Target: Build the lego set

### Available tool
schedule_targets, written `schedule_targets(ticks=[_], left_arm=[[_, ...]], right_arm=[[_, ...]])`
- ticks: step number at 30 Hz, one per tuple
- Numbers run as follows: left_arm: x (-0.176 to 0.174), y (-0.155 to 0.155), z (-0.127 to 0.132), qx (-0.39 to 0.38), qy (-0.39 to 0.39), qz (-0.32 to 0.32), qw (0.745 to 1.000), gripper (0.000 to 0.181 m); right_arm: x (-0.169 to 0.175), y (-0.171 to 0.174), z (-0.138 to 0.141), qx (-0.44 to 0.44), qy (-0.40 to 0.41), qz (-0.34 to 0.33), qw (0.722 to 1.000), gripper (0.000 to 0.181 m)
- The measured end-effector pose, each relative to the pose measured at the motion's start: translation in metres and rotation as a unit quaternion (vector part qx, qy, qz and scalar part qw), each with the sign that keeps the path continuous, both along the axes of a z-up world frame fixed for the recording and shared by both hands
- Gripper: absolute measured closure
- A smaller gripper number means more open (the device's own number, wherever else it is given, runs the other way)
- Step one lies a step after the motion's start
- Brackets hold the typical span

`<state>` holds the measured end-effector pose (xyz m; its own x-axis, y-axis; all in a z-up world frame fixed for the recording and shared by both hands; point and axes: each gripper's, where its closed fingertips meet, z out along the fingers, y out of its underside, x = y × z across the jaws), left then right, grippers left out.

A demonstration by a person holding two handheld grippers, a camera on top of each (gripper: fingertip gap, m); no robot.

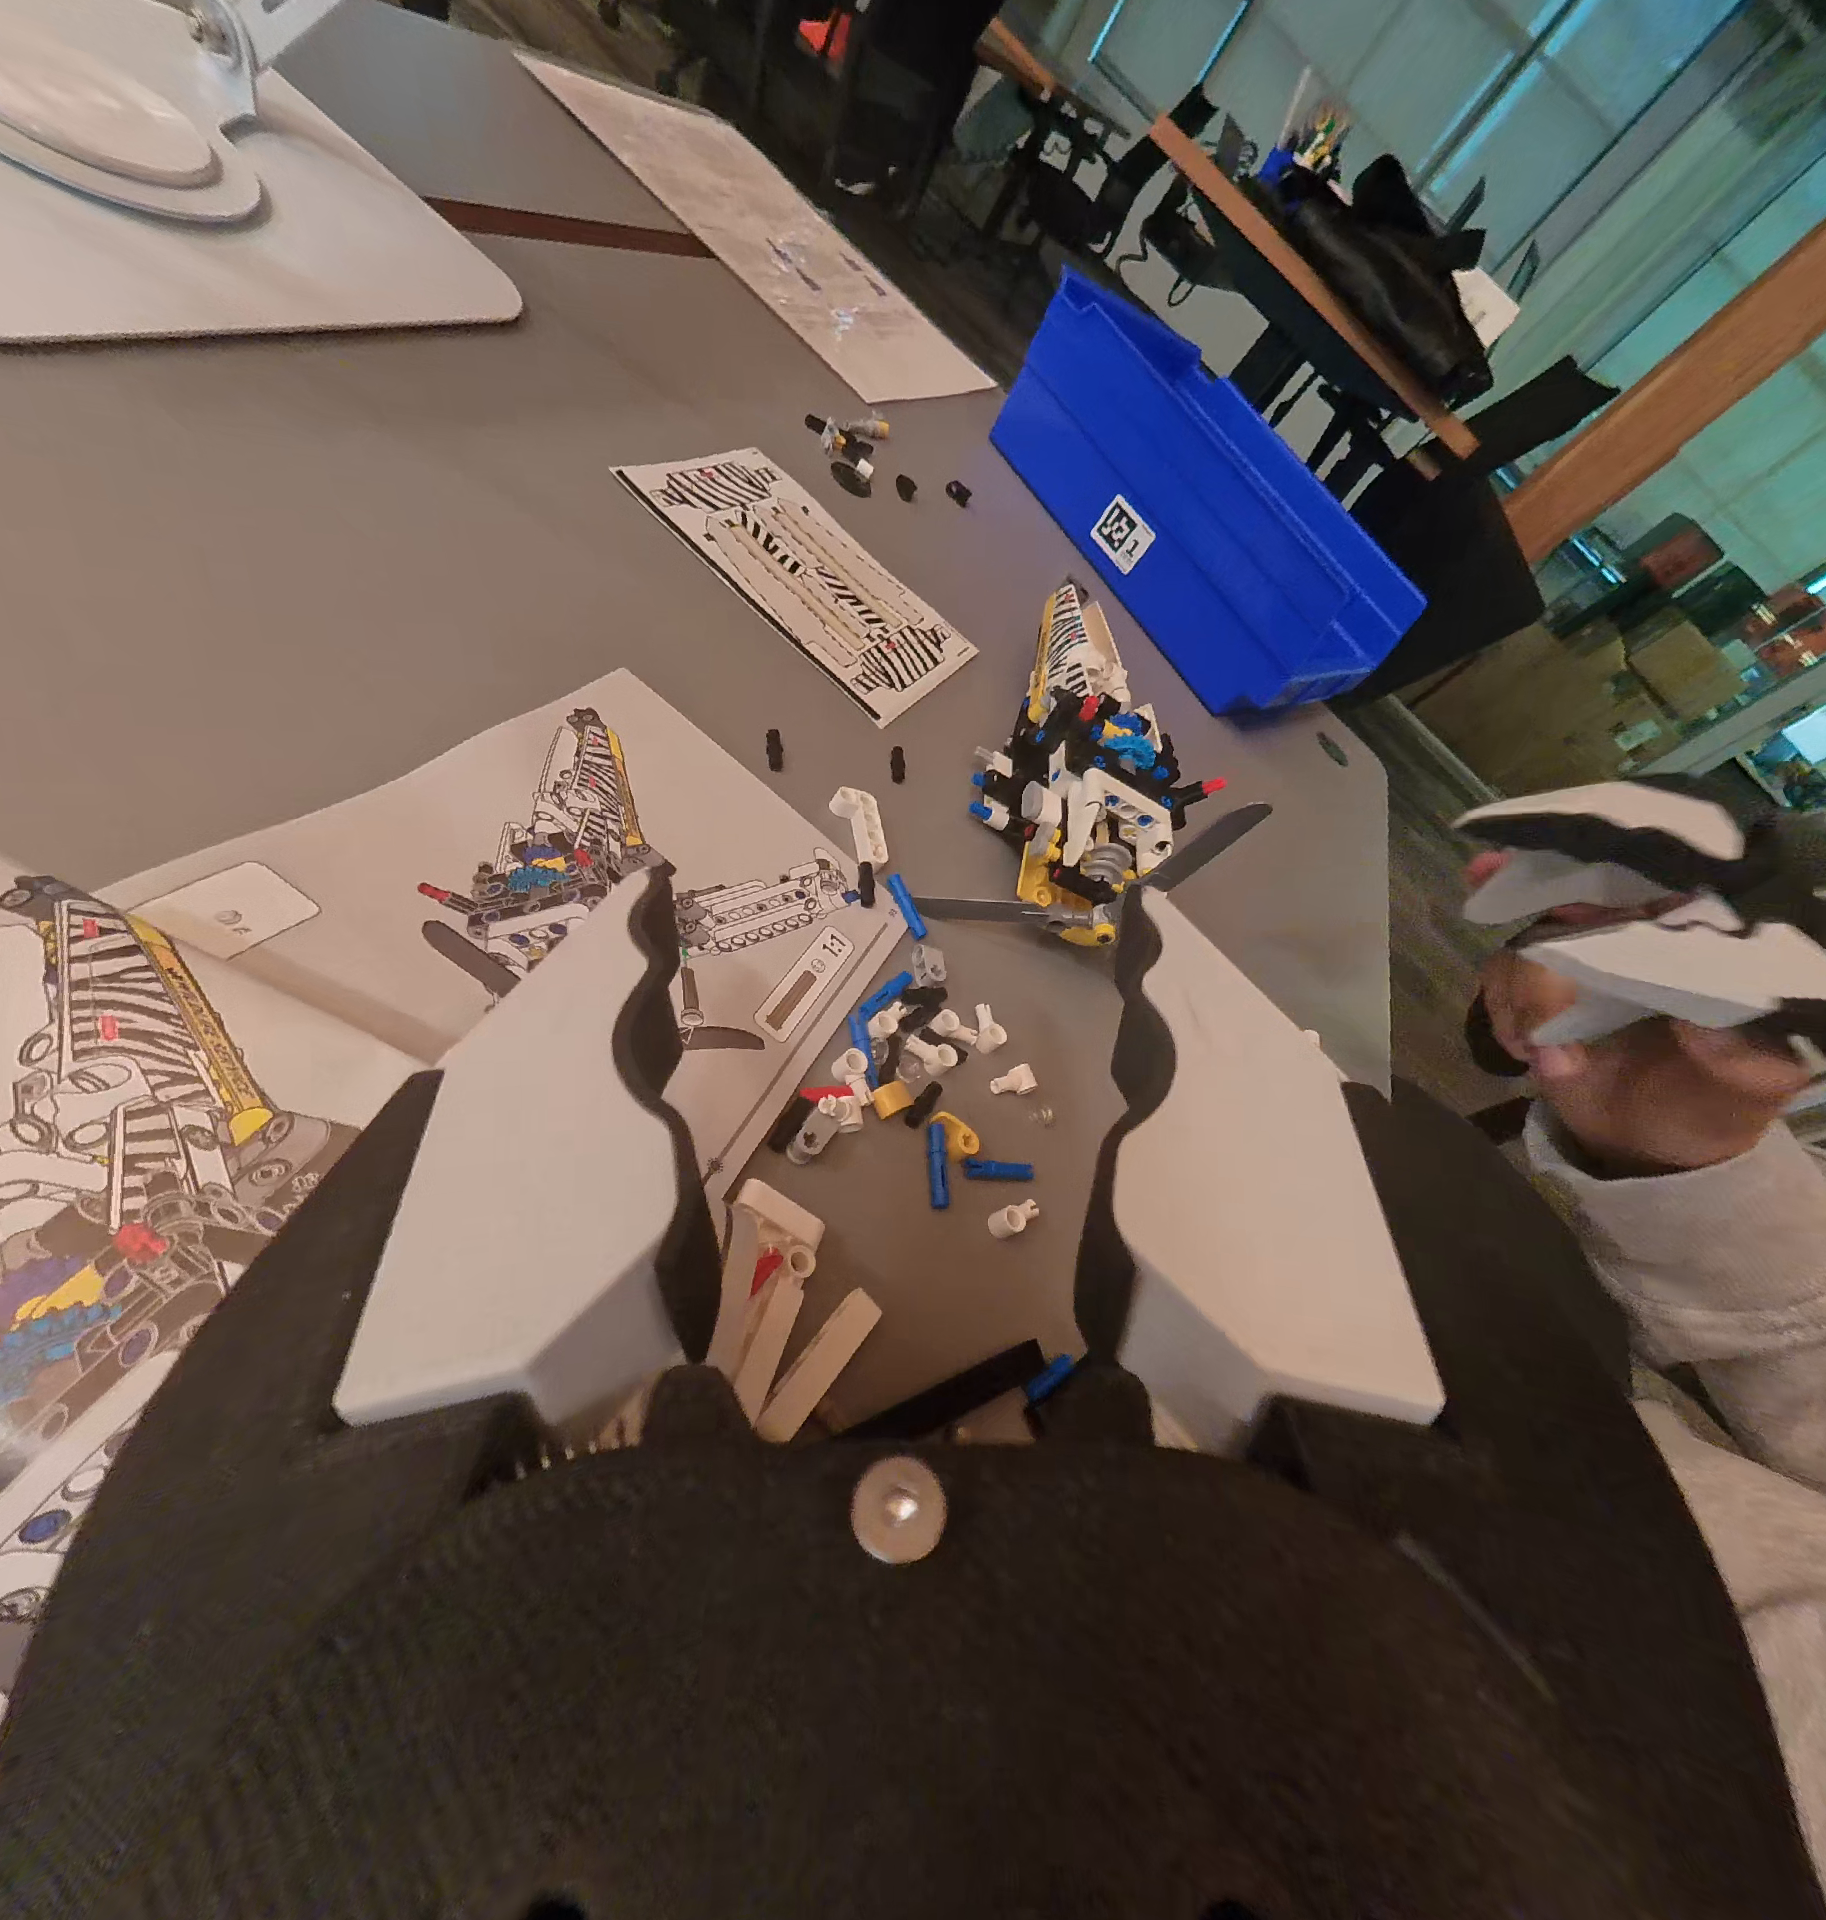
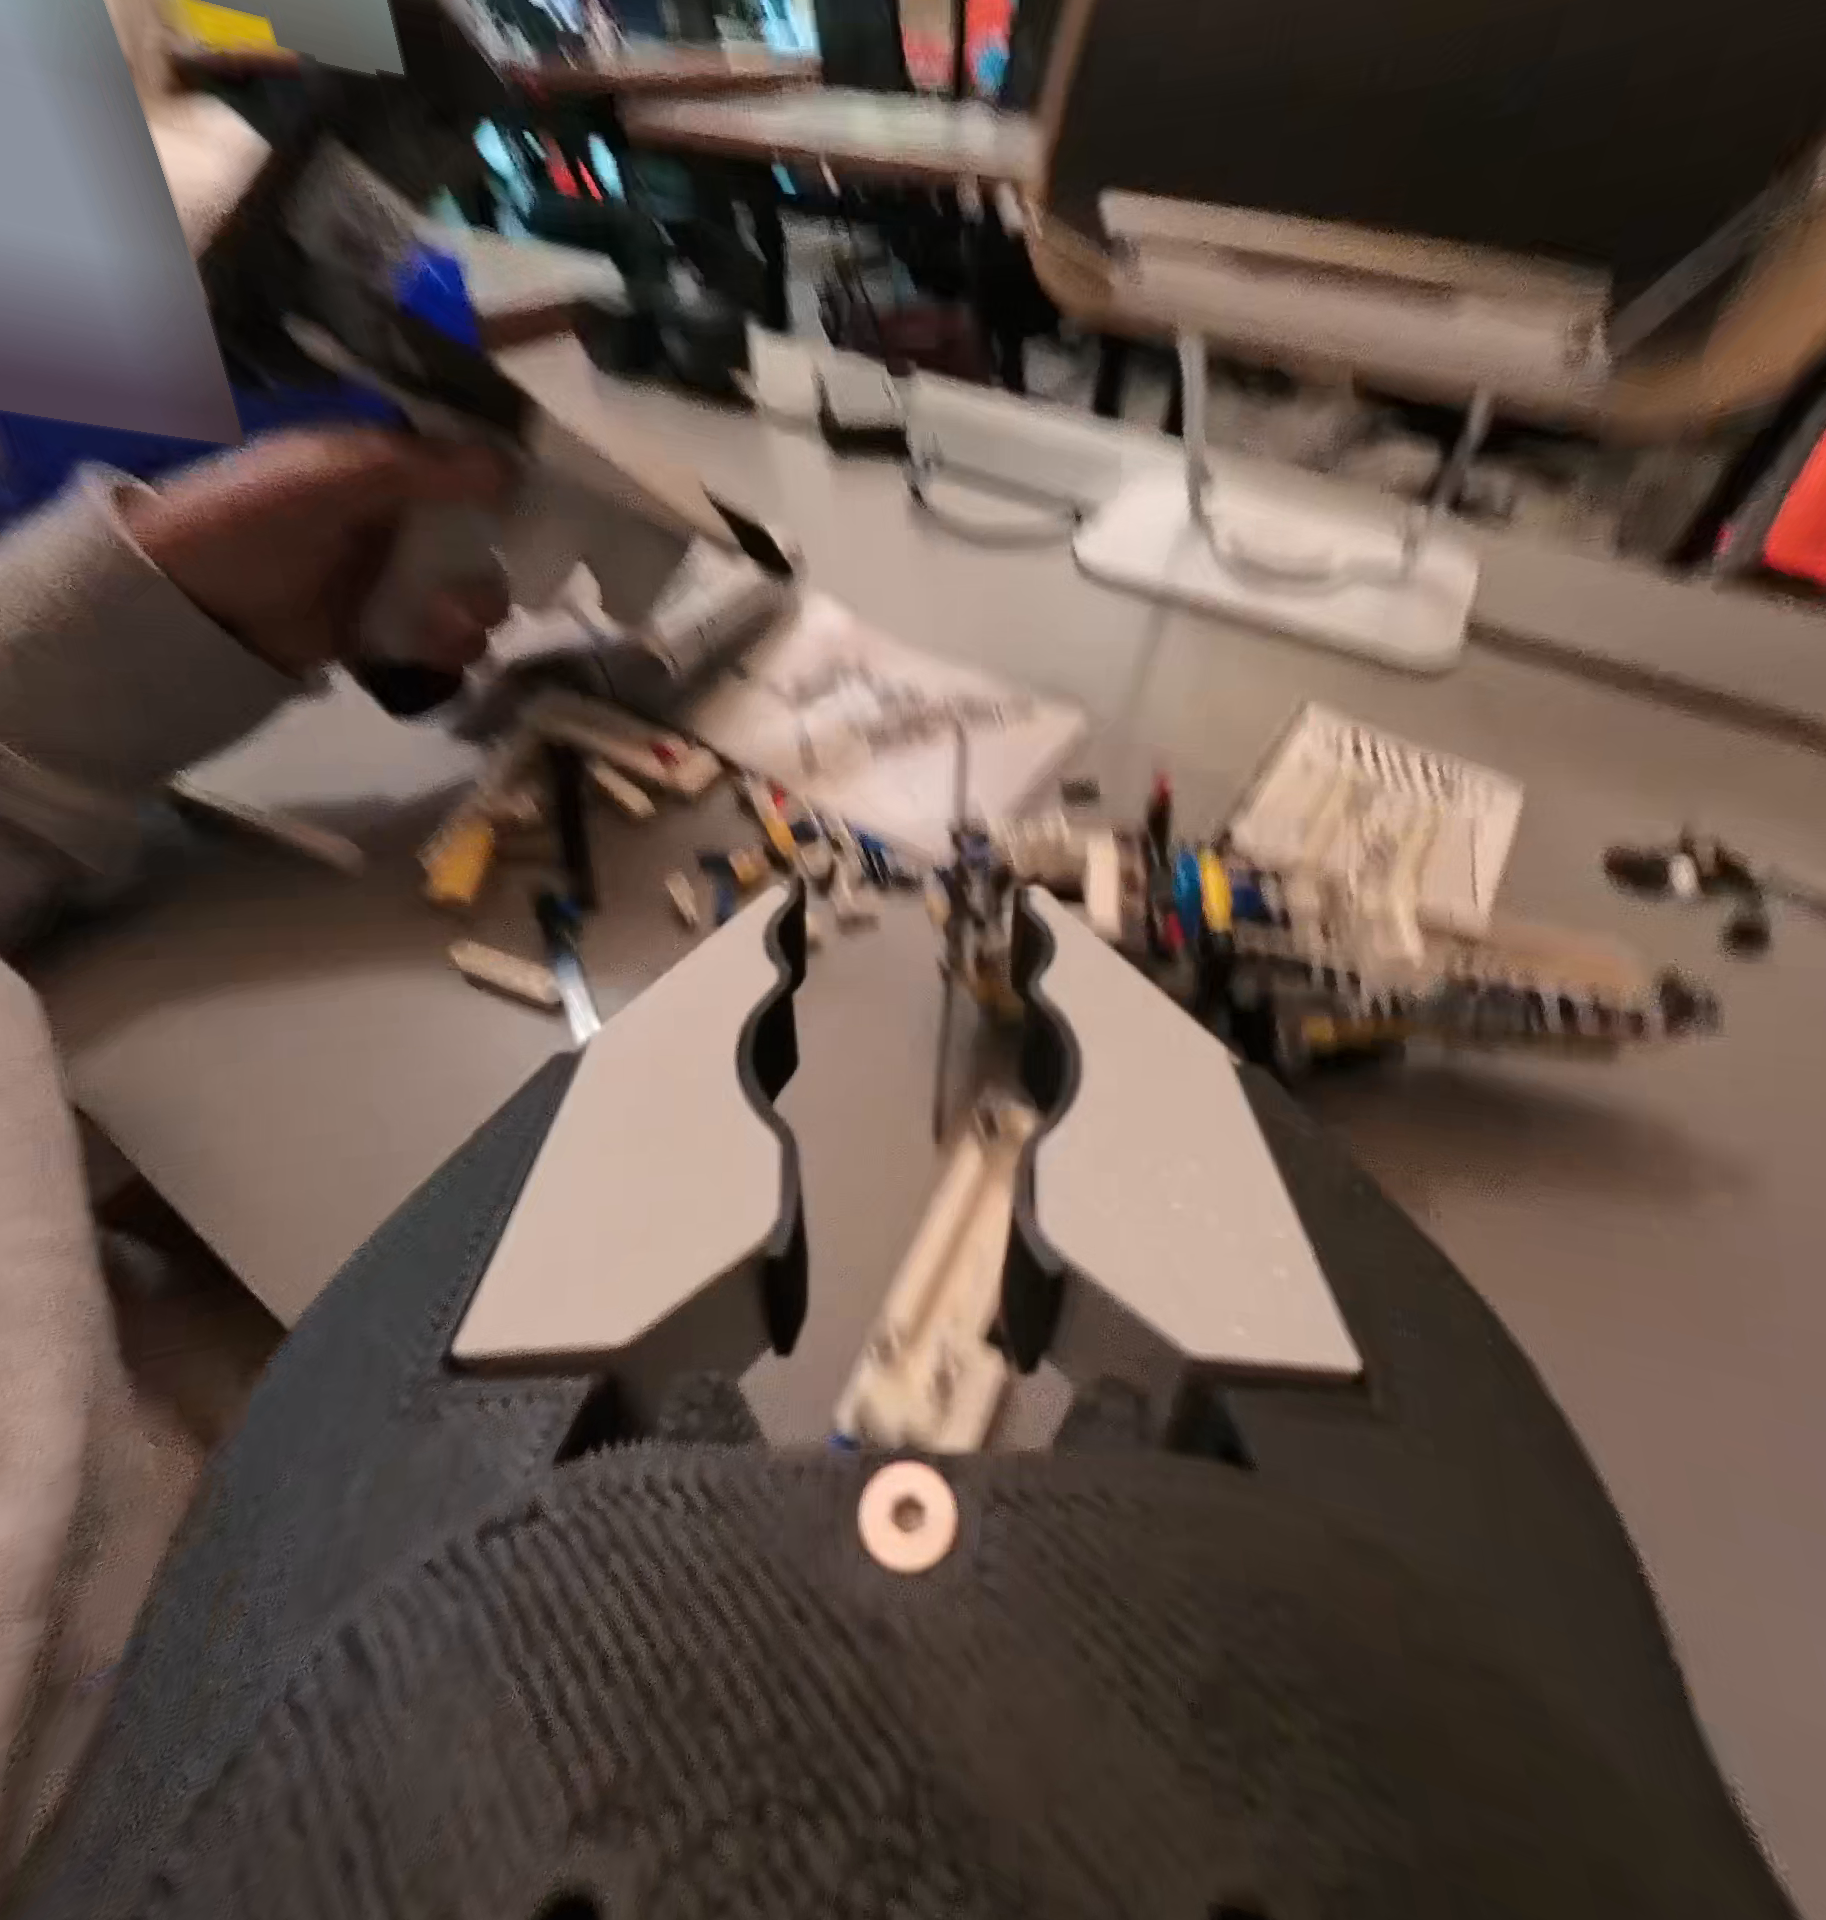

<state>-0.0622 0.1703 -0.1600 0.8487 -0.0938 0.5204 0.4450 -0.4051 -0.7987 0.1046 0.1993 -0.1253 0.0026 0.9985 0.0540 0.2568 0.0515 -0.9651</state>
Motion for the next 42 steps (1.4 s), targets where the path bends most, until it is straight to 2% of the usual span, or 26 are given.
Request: schedule_targets(ticks=[2,3,4,6,8,9,14,17,20,25,28,32,36,40,42], left_arm=[[-0.004,-0.001,0.002,0.004,0.006,0.006,1.000,0.098],[-0.006,-0.003,0.004,0.009,0.007,0.009,1.000,0.100],[-0.009,-0.004,0.008,0.018,0.007,0.012,1.000,0.101],[-0.016,-0.008,0.018,0.044,0.005,0.024,0.999,0.105],[-0.029,-0.016,0.030,0.071,0.005,0.041,0.997,0.108],[-0.037,-0.021,0.035,0.082,0.007,0.052,0.995,0.109],[-0.098,-0.070,0.064,0.148,0.000,0.131,0.980,0.112],[-0.133,-0.102,0.065,0.155,-0.026,0.170,0.973,0.110],[-0.150,-0.121,0.067,0.171,-0.047,0.192,0.965,0.110],[-0.143,-0.115,0.071,0.176,-0.037,0.181,0.967,0.111],[-0.138,-0.109,0.069,0.168,-0.023,0.178,0.969,0.111],[-0.139,-0.109,0.068,0.167,-0.022,0.181,0.969,0.110],[-0.140,-0.109,0.068,0.175,-0.038,0.182,0.967,0.110],[-0.140,-0.105,0.064,0.168,-0.037,0.184,0.968,0.111],[-0.140,-0.104,0.062,0.165,-0.035,0.184,0.968,0.111]], right_arm=[[-0.026,-0.025,0.023,0.020,0.031,0.040,0.999,0.145],[-0.043,-0.037,0.025,0.036,0.031,0.054,0.997,0.145],[-0.061,-0.044,0.020,0.060,0.018,0.057,0.996,0.145],[-0.097,-0.050,-0.009,0.129,-0.055,0.052,0.989,0.137],[-0.125,-0.059,-0.040,0.191,-0.129,0.073,0.970,0.144],[-0.140,-0.067,-0.049,0.214,-0.140,0.089,0.963,0.143],[-0.203,-0.119,-0.038,0.307,-0.096,0.149,0.935,0.143],[-0.225,-0.134,-0.049,0.366,-0.117,0.167,0.908,0.143],[-0.239,-0.140,-0.057,0.403,-0.125,0.162,0.892,0.146],[-0.246,-0.109,-0.041,0.452,-0.111,0.065,0.883,0.181],[-0.237,-0.065,-0.042,0.437,-0.139,-0.012,0.889,0.181],[-0.209,-0.026,-0.057,0.335,-0.164,-0.059,0.926,0.179],[-0.184,-0.007,-0.062,0.233,-0.157,-0.072,0.957,0.178],[-0.173,0.003,-0.061,0.167,-0.148,-0.072,0.972,0.174],[-0.170,0.002,-0.058,0.168,-0.149,-0.064,0.972,0.171]])
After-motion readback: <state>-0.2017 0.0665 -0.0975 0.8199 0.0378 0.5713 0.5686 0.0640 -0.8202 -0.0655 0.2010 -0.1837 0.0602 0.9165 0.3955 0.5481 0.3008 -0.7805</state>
